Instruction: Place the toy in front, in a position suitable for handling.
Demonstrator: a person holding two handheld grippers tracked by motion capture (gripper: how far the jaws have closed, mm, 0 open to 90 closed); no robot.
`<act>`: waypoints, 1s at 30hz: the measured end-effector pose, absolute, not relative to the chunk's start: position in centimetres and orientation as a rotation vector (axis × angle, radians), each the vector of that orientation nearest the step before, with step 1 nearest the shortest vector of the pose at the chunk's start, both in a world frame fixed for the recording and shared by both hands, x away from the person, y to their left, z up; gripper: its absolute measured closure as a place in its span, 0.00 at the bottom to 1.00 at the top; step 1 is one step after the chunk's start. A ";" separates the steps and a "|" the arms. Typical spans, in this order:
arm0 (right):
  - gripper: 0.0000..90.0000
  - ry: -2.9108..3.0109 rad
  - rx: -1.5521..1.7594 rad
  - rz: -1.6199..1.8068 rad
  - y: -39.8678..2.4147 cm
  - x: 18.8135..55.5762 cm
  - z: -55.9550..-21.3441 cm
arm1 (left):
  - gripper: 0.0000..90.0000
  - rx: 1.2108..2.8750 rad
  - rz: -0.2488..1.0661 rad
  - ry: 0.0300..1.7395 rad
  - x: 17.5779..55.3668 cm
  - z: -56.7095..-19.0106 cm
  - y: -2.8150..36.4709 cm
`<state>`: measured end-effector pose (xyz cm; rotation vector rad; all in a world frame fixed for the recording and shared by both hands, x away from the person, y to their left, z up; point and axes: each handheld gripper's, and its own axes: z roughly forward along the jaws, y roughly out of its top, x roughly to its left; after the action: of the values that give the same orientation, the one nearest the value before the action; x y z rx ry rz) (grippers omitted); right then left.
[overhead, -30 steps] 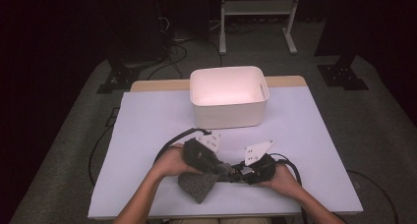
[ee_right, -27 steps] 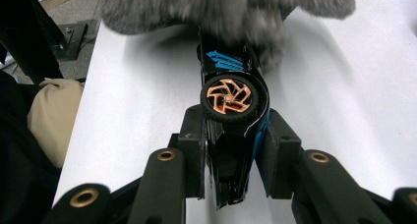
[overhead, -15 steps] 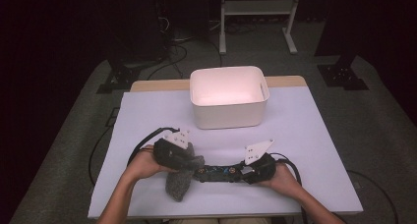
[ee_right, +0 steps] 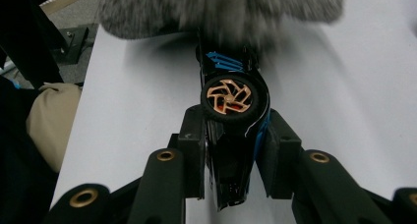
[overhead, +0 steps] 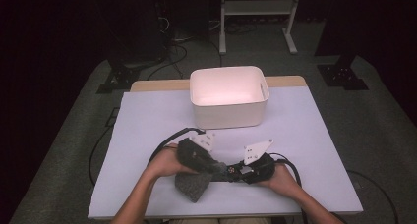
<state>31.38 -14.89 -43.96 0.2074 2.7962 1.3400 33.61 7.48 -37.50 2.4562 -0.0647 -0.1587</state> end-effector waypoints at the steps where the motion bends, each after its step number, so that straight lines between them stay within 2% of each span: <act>1: 0.74 2.793 0.208 1.337 -14.8 31.3 -43.9 | 0.86 2.468 -0.158 -0.086 33.6 -37.5 6.6; 6: 0.74 2.799 0.229 1.351 -14.8 31.4 -44.0 | 0.86 2.491 -0.164 -0.134 33.9 -37.4 3.9; 12: 0.74 2.799 0.224 1.350 -14.8 31.4 -44.0 | 0.86 2.478 -0.167 -0.123 33.9 -37.4 4.5; 25: 0.74 2.807 0.193 1.298 -14.9 31.3 -43.7 | 0.86 2.437 -0.104 0.060 33.6 -37.4 12.4; 30: 0.74 2.814 0.213 1.263 -15.9 31.4 -43.4 | 0.86 2.423 -0.106 0.087 33.6 -37.8 13.5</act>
<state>31.37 -15.88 -43.41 0.2130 2.8137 1.2628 33.60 13.48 -37.82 2.4230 0.0868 -0.1059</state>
